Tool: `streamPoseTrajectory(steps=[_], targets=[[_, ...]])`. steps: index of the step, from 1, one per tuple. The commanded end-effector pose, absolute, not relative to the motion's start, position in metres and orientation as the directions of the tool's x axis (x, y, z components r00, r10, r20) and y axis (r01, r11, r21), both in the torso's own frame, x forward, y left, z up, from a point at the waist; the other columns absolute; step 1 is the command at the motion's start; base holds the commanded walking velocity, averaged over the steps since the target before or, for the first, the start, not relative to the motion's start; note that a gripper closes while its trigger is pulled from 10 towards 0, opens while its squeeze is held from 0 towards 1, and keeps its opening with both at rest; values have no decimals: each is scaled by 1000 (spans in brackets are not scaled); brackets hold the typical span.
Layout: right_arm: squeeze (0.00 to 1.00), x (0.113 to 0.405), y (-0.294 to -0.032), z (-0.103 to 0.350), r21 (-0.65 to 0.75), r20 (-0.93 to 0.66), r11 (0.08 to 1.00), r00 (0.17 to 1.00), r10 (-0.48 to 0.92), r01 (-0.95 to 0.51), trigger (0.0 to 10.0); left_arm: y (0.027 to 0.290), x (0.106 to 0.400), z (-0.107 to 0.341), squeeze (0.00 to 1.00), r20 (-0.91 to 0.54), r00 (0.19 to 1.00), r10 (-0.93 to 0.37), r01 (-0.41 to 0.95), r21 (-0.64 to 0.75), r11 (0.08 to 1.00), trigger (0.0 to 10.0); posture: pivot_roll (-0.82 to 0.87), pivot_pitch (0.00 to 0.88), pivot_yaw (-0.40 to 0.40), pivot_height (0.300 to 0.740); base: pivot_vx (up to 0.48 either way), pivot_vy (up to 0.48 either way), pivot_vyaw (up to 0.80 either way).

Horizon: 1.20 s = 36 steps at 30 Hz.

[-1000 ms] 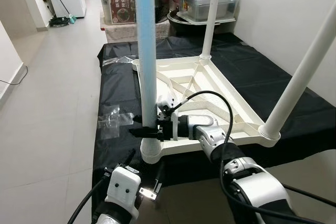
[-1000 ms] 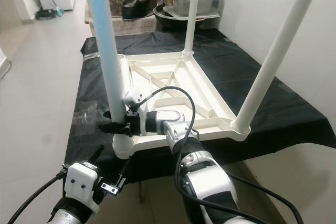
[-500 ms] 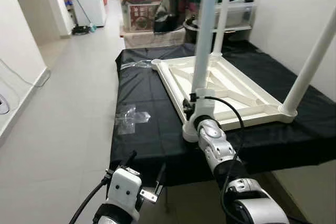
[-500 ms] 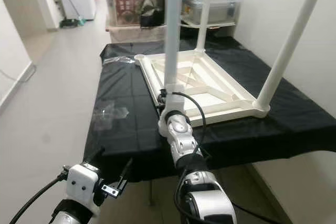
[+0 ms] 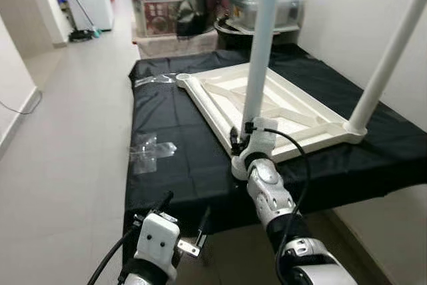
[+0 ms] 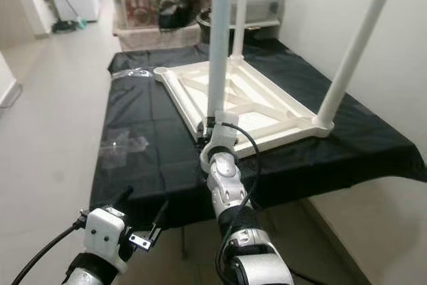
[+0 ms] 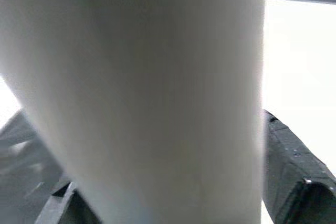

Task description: Building children table

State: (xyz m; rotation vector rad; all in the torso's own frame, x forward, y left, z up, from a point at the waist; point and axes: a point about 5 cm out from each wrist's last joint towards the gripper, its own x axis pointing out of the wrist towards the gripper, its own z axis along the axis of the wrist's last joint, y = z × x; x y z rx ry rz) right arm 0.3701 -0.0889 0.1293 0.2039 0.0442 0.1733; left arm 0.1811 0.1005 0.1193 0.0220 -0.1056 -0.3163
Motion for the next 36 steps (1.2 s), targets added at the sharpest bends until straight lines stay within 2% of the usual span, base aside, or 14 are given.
streamPoseTrajectory(steps=[1, 5, 7, 9, 12, 20, 23, 24, 27, 28, 29, 30, 32, 36], targets=[[0, 376, -83, 148, 219, 53, 940, 965, 256, -261, 10000, 100, 181, 116, 0, 87, 945, -317, 314, 42, 948, 10000, 45, 0, -8, 740, 0, 0, 0], [0, 377, -88, 150, 212, 38, 877, 901, 433, -430, 10000, 100, 181, 116, 0, 89, 947, -309, 307, 38, 951, 10000, 20, 0, 5, 740, 0, 0, 0], [0, 373, -87, 150, 227, 5, 714, 734, 679, -662, 10000, 101, 181, 116, 0, 87, 948, -307, 306, 34, 952, 10000, 25, 0, 12, 740, 0, 0, 0], [0, 373, -87, 150, 227, 5, 714, 734, 679, -662, 10000, 101, 181, 116, 0, 87, 948, -307, 306, 34, 952, 10000, 25, 0, 12, 740, 0, 0, 0], [0, 365, -80, 149, 212, -29, 499, 505, 863, -840, 10000, 102, 181, 116, 0, 85, 947, -311, 309, 38, 950, 10000, 29, 0, 8, 740, 0, 0, 0], [0, 357, -57, 153, 162, -113, 216, 199, 973, -963, 10000, 102, 181, 117, 0, 88, 948, -304, 302, 46, 952, 10000, 63, 0, -2, 740, 0, 0, 0], [0, 357, -55, 153, 165, -115, 210, 192, 975, -964, 10000, 102, 181, 117, 0, 89, 948, -304, 301, 46, 952, 10000, 63, 0, -2, 740, 0, 0, 0], [0, 358, -53, 153, 154, -130, 221, 202, 971, -963, 4667, 102, 181, 117, 0, 90, 949, -302, 299, 46, 953, 10000, 66, 0, -7, 740, 0, 0, 0], [0, 358, -51, 152, 145, -141, 231, 211, 967, -962, 4667, 102, 181, 117, 0, 91, 949, -301, 298, 46, 954, 10000, 66, 0, -7, 740, 0, 0, 0], [0, 364, -49, 150, 94, -157, 364, 347, 925, -927, 0, 102, 181, 118, 0, 92, 951, -296, 294, 43, 955, 10000, 56, 0, -12, 740, 0, 0, 0], [0, 364, -49, 150, 94, -157, 364, 347, 925, -927, 0, 102, 181, 118, 0, 92, 951, -296, 294, 43, 955, 10000, 56, 0, -12, 740, 0, 0, 0], [0, 369, -52, 148, 70, -153, 485, 471, 869, -872, 0, 102, 181, 118, 0, 92, 951, -296, 293, 42, 955, 10000, 56, 0, -12, 740, 0, 0, 0], [0, 371, -53, 147, 74, -149, 519, 505, 850, -851, 0, 102, 181, 117, 0, 92, 951, -296, 294, 41, 955, 10000, 56, 0, -12, 740, 0, 0, 0], [0, 380, -67, 142, 69, -155, 740, 726, 670, -669, 0, 102, 181, 117, 0, 90, 950, -299, 297, 40, 954, 10000, 57, 0, -5, 740, 0, 0, 0]])
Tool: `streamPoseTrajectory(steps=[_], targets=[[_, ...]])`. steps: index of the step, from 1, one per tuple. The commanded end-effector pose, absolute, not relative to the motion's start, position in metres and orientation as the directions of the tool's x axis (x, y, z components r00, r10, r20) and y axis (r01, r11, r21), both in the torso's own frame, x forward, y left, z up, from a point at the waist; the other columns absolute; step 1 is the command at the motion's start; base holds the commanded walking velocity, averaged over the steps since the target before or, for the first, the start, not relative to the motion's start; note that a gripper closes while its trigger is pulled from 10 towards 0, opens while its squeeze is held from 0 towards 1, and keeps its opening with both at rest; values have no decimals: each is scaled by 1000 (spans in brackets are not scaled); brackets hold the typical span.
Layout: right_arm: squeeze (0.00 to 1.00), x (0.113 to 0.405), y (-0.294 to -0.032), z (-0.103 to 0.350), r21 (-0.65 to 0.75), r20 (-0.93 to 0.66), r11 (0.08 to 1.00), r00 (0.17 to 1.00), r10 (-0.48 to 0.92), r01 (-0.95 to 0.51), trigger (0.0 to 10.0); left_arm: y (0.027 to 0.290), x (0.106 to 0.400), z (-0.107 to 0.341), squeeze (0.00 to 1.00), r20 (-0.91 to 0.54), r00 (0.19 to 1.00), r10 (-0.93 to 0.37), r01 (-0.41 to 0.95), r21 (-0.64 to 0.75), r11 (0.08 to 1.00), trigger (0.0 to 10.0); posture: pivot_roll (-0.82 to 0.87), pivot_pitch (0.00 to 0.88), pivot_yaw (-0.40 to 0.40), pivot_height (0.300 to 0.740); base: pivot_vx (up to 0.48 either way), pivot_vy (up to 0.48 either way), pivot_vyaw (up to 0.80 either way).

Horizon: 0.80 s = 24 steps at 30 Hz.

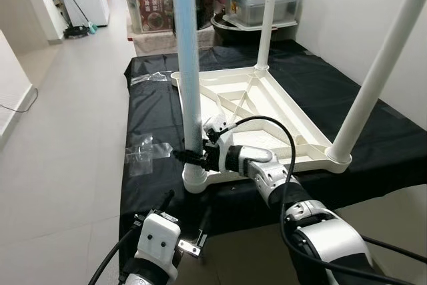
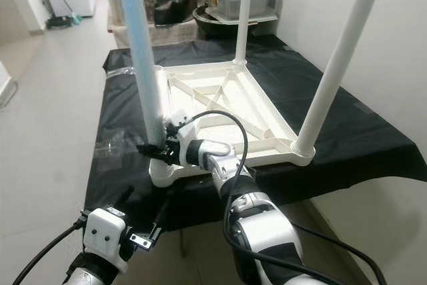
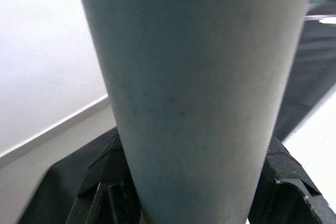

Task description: Building children table

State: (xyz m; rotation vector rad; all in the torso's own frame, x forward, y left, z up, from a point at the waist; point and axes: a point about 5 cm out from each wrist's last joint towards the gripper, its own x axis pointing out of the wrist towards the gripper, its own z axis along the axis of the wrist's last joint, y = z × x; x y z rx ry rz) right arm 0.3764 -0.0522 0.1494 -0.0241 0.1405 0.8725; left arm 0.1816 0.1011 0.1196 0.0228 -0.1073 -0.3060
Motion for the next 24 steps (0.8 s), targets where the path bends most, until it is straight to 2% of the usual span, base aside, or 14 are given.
streamPoseTrajectory(steps=[1, 4, 5, 6, 7, 8, 9, 13, 16, 17, 18, 21, 22, 24], targets=[[0, 383, -74, 139, 48, -155, 815, 802, 577, -577, 0, 102, 181, 117, 0, 89, 950, -300, 298, 40, 954, 10000, 60, 0, 2, 740, 0, 0, 0], [0, 384, -78, 138, 34, -153, 854, 841, 518, -519, 0, 103, 181, 117, 0, 89, 950, -301, 298, 41, 954, 10000, 60, 0, 2, 740, 0, 0, 0], [0, 386, -90, 134, 40, -157, 941, 928, 339, -337, 0, 103, 181, 117, 0, 88, 949, -303, 300, 43, 953, 10000, 64, 0, 1, 740, 0, 0, 0], [0, 384, -99, 130, 59, -158, 982, 969, 189, -182, 0, 103, 181, 117, 0, 87, 949, -304, 301, 44, 952, 10000, 64, 0, 1, 740, 0, 0, 0], [0, 382, -104, 127, 74, -165, 994, 982, 91, -79, 0, 103, 181, 117, 0, 86, 949, -305, 302, 45, 952, 10000, 66, 0, 0, 740, 0, 0, 0], [0, 382, -104, 127, 74, -165, 994, 982, 91, -79, 0, 103, 181, 117, 0, 86, 949, -305, 302, 45, 952, 10000, 66, 0, 0, 740, 0, 0, 0], [0, 375, -108, 118, 94, -195, 991, 978, -72, 91, 0, 103, 182, 117, 0, 85, 948, -307, 304, 47, 952, 10000, 66, 0, 0, 740, 0, 0, 0], [0, 365, -104, 113, 93, -209, 971, 957, -198, 221, 0, 103, 182, 117, 0, 85, 947, -308, 305, 48, 951, 10000, 66, 0, 0, 740, 0, 0, 0], [0, 362, -95, 113, 103, -216, 967, 954, -207, 233, 0, 103, 182, 117, 0, 85, 947, -309, 306, 47, 951, 10000, 66, 0, -1, 740, 0, 0, 0], [0, 362, -90, 114, 113, -220, 969, 957, -191, 219, 1725, 103, 182, 117, 0, 85, 947, -309, 306, 47, 951, 10000, 66, 0, -1, 740, 0, 0, 0], [0, 363, -82, 114, 145, -223, 975, 966, -134, 169, 10000, 103, 182, 117, 0, 84, 948, -308, 305, 46, 951, 10000, 66, 0, -1, 740, 0, 0, 0], [0, 363, -73, 119, 151, -196, 983, 978, -70, 101, 10000, 102, 182, 117, 0, 84, 948, -307, 305, 45, 951, 10000, 66, 0, -1, 740, 0, 0, 0], [1000, 364, -71, 123, 165, -167, 984, 985, -39, 67, 10000, 102, 182, 116, 0, 83, 948, -307, 304, 45, 951, 10000, 66, 0, -7, 740, 0, 0, 0], [1000, 365, -71, 127, 170, -133, 985, 991, -14, 37, 10000, 102, 182, 116, 0, 83, 948, -307, 304, 45, 952, 10000, 66, 0, -7, 740, 0, 0, 0]])
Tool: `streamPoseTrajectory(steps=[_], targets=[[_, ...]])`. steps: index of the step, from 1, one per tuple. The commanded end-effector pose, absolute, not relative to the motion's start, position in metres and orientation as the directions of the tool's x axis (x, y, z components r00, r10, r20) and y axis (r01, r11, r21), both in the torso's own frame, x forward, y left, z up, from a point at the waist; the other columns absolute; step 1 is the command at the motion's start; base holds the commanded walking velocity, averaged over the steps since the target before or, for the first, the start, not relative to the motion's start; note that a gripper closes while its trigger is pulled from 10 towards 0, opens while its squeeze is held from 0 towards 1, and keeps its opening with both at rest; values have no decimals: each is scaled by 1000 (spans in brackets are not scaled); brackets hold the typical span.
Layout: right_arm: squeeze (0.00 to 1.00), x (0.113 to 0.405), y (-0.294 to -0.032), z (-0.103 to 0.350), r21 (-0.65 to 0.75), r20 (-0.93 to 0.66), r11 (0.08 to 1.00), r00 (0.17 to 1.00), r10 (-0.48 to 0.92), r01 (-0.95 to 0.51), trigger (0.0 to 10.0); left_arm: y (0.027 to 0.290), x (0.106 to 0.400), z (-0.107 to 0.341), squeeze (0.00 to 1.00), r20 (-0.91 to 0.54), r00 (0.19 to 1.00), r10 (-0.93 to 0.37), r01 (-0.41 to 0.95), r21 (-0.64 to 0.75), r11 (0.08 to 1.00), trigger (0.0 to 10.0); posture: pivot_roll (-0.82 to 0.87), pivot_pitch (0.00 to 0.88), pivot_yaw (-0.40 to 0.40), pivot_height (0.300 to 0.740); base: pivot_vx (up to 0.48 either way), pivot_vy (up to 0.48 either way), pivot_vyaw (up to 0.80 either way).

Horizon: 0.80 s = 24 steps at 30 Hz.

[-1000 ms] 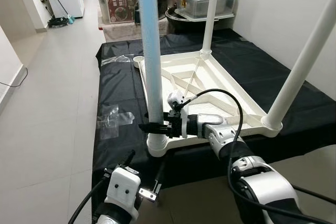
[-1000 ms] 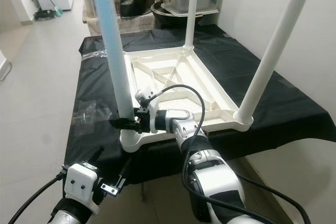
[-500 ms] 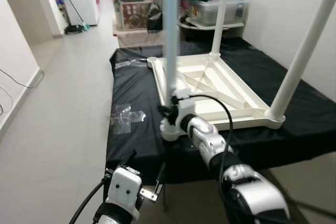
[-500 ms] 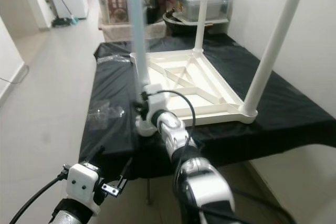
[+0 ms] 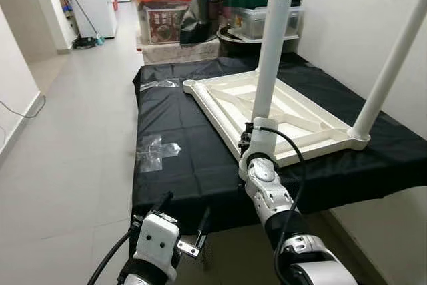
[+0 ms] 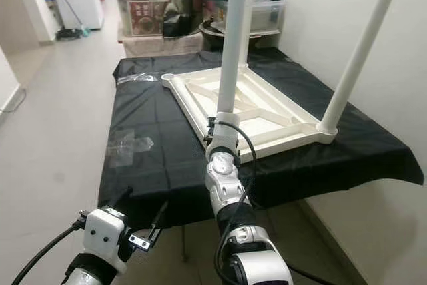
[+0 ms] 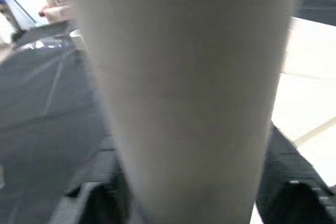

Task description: Building children table

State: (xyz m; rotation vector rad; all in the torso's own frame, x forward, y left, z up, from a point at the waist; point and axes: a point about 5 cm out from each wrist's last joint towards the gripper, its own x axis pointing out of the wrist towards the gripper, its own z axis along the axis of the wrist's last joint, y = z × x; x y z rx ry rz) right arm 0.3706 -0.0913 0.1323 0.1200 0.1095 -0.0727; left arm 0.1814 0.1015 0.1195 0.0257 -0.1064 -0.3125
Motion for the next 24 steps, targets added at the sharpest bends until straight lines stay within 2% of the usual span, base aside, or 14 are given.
streamPoseTrajectory(steps=[1, 2, 3, 7, 8, 9, 11, 14, 15, 16, 18, 21, 22, 24], targets=[[1000, 366, -71, 129, 175, -112, 984, 994, 2, 18, 10000, 102, 182, 116, 0, 83, 948, -307, 304, 44, 952, 10000, 66, 0, -7, 740, 0, 0, 0], [0, 368, -74, 132, 175, -82, 985, 996, 28, -13, 10000, 102, 182, 116, 0, 82, 948, -307, 304, 44, 952, 10000, 66, 0, -7, 740, 0, 0, 0], [0, 368, -74, 132, 175, -82, 985, 996, 28, -13, 10000, 102, 182, 116, 0, 82, 948, -307, 304, 44, 952, 10000, 66, 0, -7, 740, 0, 0, 0], [0, 372, -78, 144, 209, 37, 946, 969, 245, -247, 10000, 102, 182, 116, 0, 84, 947, -310, 307, 43, 951, 10000, 62, 0, -5, 740, 0, 0, 0], [0, 372, -80, 147, 219, 72, 871, 898, 435, -440, 10000, 101, 182, 116, 0, 86, 946, -312, 310, 43, 950, 10000, 61, 0, -1, 740, 0, 0, 0], [0, 372, -80, 147, 219, 72, 871, 898, 435, -440, 10000, 101, 182, 116, 0, 86, 946, -312, 310, 43, 950, 10000, 61, 0, -1, 740, 0, 0, 0], [0, 368, -80, 144, 217, 48, 748, 773, 633, -627, 10000, 101, 182, 116, 0, 88, 946, -312, 310, 43, 950, 10000, 61, 0, -1, 740, 0, 0, 0], [0, 365, -80, 143, 204, 26, 676, 695, 719, -708, 10000, 101, 182, 116, 0, 89, 945, -313, 311, 43, 950, 10000, 62, 0, 0, 740, 0, 0, 0], [0, 363, -79, 142, 188, -12, 582, 591, 807, -791, 10000, 101, 182, 116, 0, 89, 945, -315, 312, 44, 949, 10000, 65, 0, -4, 740, 0, 0, 0], [0, 363, -79, 142, 188, -12, 582, 591, 807, -791, 10000, 101, 182, 116, 0, 89, 945, -315, 312, 44, 949, 10000, 65, 0, -4, 740, 0, 0, 0], [0, 360, -78, 142, 167, -80, 460, 453, 888, -872, 10000, 101, 182, 115, 0, 90, 945, -316, 313, 44, 949, 10000, 65, 0, -4, 740, 0, 0, 0], [0, 358, -71, 143, 111, -165, 334, 315, 935, -936, 10000, 101, 181, 115, 0, 88, 946, -313, 310, 43, 950, 10000, 74, 0, -2, 740, 0, 0, 0], [0, 358, -71, 143, 111, -165, 334, 315, 935, -936, 10000, 101, 181, 115, 0, 88, 946, -313, 310, 43, 950, 10000, 74, 0, -2, 740, 0, 0, 0], [0, 356, -67, 145, 100, -188, 253, 231, 954, -962, 10000, 101, 180, 114, 0, 86, 946, -313, 310, 43, 950, 10000, 79, 0, -1, 740, 0, 0, 0]])
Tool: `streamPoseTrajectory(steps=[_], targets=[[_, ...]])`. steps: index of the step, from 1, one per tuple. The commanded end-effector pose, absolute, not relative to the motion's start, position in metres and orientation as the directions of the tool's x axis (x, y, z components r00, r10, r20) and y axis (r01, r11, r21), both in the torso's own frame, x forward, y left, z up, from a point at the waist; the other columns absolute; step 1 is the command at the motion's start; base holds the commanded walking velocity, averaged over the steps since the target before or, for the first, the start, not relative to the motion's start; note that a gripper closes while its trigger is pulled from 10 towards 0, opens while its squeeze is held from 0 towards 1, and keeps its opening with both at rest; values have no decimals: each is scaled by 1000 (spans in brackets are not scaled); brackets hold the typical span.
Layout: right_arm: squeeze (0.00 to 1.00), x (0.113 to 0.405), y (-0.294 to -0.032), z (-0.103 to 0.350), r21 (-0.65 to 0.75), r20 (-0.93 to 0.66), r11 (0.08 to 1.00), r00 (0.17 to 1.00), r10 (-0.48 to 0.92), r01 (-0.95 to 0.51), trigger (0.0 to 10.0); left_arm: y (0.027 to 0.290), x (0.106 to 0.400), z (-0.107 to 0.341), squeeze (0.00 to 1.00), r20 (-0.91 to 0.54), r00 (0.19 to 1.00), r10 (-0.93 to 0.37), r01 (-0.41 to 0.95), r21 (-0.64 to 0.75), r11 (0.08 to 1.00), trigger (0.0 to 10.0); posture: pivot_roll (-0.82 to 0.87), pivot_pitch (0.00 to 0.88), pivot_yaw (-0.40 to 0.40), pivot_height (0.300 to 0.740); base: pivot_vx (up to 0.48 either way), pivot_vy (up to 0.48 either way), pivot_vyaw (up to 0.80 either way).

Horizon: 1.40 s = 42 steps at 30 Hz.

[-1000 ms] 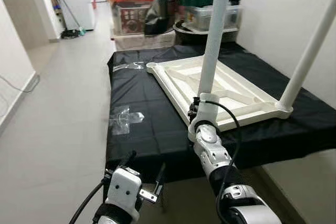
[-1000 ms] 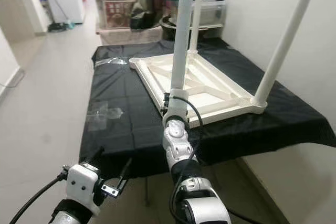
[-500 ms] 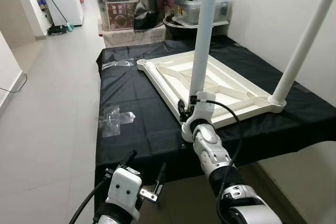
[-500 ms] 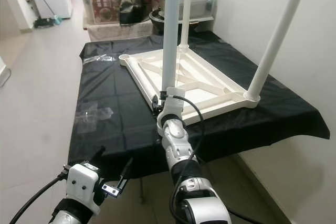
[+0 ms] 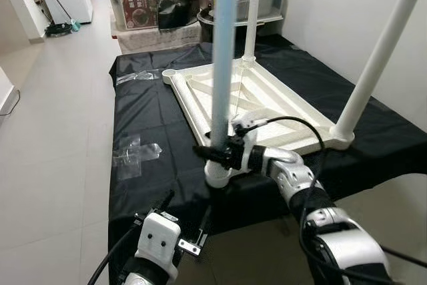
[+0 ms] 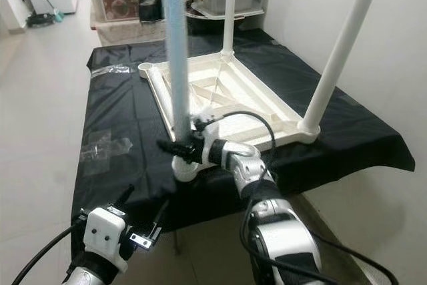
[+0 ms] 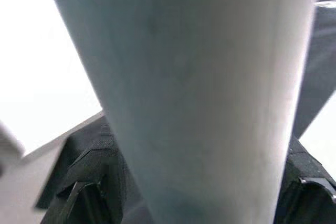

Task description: Building children table

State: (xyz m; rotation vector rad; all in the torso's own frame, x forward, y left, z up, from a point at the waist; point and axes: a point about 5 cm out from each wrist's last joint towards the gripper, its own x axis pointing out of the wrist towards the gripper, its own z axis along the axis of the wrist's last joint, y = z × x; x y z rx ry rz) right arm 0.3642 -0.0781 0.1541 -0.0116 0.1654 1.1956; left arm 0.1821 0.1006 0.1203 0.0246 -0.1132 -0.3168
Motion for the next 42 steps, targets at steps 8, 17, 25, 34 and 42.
streamPoseTrajectory(steps=[8, 17, 25, 34, 42], targets=[[0, 354, -57, 150, 94, -202, 158, 137, 970, -983, 0, 100, 180, 114, 0, 85, 946, -312, 309, 43, 950, 10000, 79, 0, -1, 740, 0, 0, 0], [0, 371, -62, 140, -1, -201, 563, 552, 809, -826, 0, 100, 181, 114, 0, 84, 946, -312, 310, 43, 950, 10000, 73, 0, -6, 740, 0, 0, 0], [0, 384, -96, 128, -54, -205, 931, 917, 343, -361, 0, 101, 181, 114, 0, 83, 946, -314, 311, 41, 949, 10000, 69, 0, 1, 740, 0, 0, 0], [0, 379, -115, 124, 56, -181, 996, 981, -64, 75, 0, 101, 182, 114, 0, 80, 945, -317, 315, 42, 948, 10000, 63, 0, 5, 740, 0, 0, 0], [0, 372, -87, 124, 105, -147, 989, 985, -91, 107, 10000, 100, 183, 114, 0, 80, 945, -316, 314, 39, 949, 10000, 60, 0, 6, 740, 0, 0, 0]])
